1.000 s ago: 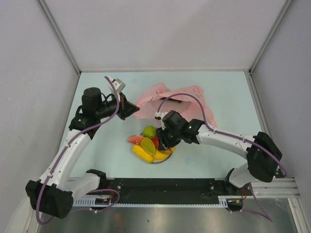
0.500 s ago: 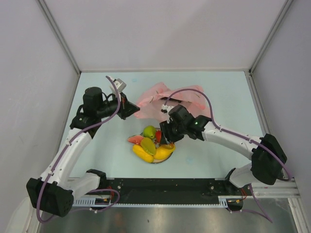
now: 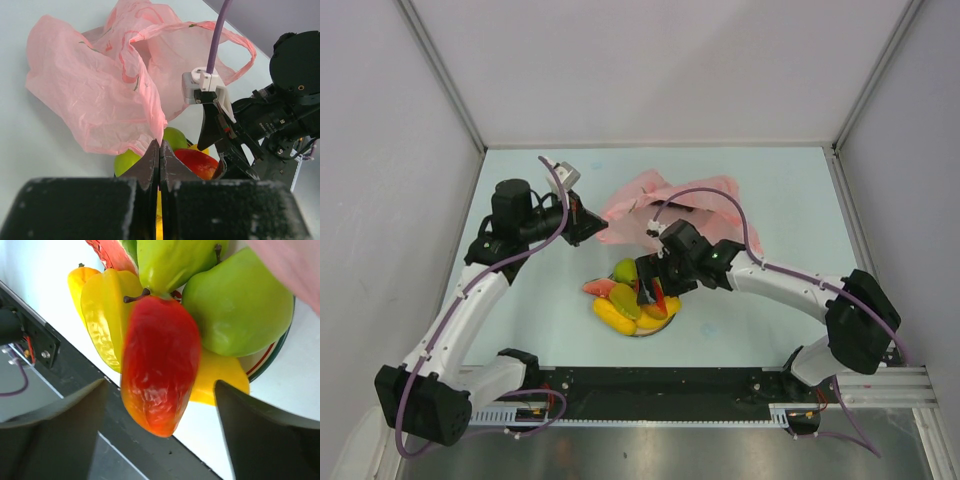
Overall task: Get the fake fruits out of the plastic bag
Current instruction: Place the fake fruit on the plate, then take out the fake fruit from the plastic bag, then place the fake fruit on the plate.
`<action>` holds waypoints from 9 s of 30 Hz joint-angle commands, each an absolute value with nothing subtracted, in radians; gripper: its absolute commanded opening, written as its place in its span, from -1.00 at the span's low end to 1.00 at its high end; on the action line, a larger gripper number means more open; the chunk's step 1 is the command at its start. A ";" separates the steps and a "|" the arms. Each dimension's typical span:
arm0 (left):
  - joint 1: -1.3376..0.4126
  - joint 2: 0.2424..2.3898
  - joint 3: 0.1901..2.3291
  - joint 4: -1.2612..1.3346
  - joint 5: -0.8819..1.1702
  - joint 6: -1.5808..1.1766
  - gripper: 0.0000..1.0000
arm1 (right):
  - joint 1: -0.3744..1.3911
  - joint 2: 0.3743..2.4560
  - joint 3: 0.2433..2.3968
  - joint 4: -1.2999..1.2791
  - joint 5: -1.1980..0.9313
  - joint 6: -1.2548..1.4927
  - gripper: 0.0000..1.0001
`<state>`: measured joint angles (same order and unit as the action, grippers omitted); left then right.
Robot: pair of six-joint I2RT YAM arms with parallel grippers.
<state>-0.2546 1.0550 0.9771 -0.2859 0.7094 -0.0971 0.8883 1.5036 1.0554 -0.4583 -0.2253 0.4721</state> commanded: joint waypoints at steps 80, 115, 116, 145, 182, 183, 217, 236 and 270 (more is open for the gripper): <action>-0.239 1.709 1.422 -0.068 0.808 -0.411 -1.00 | 0.508 1.723 1.689 -0.617 -0.244 -0.759 -1.00; -0.029 1.287 1.284 -0.222 0.611 -0.380 0.99 | 1.038 1.391 1.586 -0.742 -0.325 -0.563 -1.00; -0.022 1.240 1.240 -0.219 0.609 -0.380 0.99 | 1.043 1.388 1.571 -0.745 -0.330 -0.557 -1.00; 0.029 0.991 0.994 -0.163 0.649 -0.417 0.99 | 1.005 1.443 1.486 -0.572 -0.242 -0.531 -1.00; 0.034 0.988 0.974 -0.110 0.676 -0.482 1.00 | 0.896 1.505 1.534 -0.531 -0.173 -0.612 -1.00; 0.034 0.988 0.974 -0.109 0.676 -0.482 1.00 | 0.896 1.508 1.534 -0.528 -0.173 -0.614 -1.00; 0.052 0.953 0.931 -0.094 0.692 -0.503 1.00 | 1.054 1.496 1.373 -0.592 -0.207 -0.748 -1.00; 0.071 0.946 0.916 -0.074 0.696 -0.525 0.99 | 1.129 1.470 1.289 -0.609 -0.186 -0.762 -0.56; 0.072 0.965 0.922 -0.135 0.644 -0.414 1.00 | 1.051 1.336 1.269 -0.494 -0.046 -0.577 0.89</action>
<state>0.0616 0.9722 0.9115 -0.0971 0.6785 -0.4950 1.1187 1.3872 1.2602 -0.6006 -0.1009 -0.6754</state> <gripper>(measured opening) 0.996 0.925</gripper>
